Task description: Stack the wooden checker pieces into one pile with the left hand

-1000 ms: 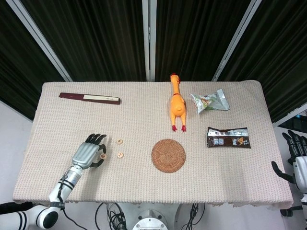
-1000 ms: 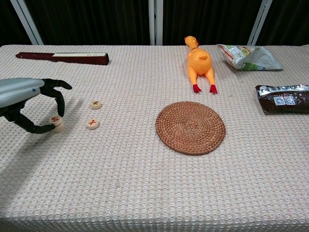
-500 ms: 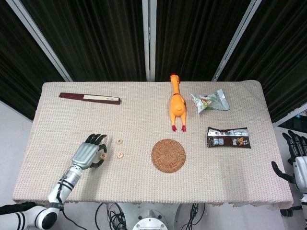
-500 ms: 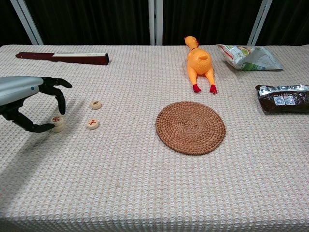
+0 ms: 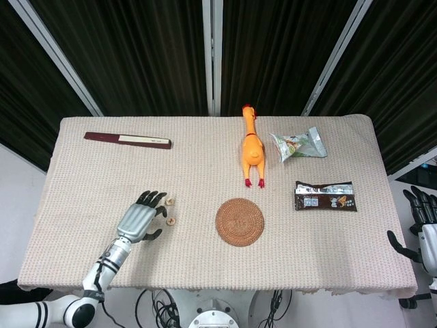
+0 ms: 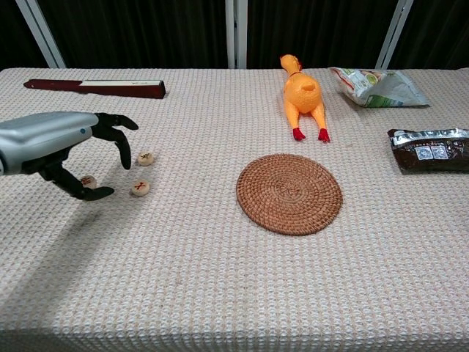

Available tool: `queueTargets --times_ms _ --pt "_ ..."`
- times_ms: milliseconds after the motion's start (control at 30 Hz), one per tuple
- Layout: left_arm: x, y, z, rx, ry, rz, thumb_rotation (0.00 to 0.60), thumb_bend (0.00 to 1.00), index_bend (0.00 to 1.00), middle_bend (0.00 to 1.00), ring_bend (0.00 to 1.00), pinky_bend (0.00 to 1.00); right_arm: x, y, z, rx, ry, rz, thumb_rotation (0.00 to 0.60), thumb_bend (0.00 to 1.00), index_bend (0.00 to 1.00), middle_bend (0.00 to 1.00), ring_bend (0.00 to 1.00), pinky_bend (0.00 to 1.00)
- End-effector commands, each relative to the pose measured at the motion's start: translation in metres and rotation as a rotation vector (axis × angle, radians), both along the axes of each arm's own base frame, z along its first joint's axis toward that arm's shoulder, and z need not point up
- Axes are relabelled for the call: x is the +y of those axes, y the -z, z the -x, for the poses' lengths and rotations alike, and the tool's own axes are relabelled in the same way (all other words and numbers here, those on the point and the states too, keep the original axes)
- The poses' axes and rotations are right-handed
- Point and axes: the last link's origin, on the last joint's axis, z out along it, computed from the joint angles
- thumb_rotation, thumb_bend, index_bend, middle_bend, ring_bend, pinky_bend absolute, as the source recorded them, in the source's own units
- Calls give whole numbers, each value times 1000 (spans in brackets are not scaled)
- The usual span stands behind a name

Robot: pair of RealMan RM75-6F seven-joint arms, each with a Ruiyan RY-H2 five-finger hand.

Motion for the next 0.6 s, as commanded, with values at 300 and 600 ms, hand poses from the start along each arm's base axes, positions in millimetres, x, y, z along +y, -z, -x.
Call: queueTargets --times_ms 300,600 --pt "6 30 -11 64 -47 -27 600 277 398 46 0 0 1 -5 2 -14 -4 1 600 258 0 0 0 0" --pt "10 32 -12 58 -48 -31 600 278 408 46 0 0 0 -4 2 -11 -2 -1 600 259 0 0 0 0"
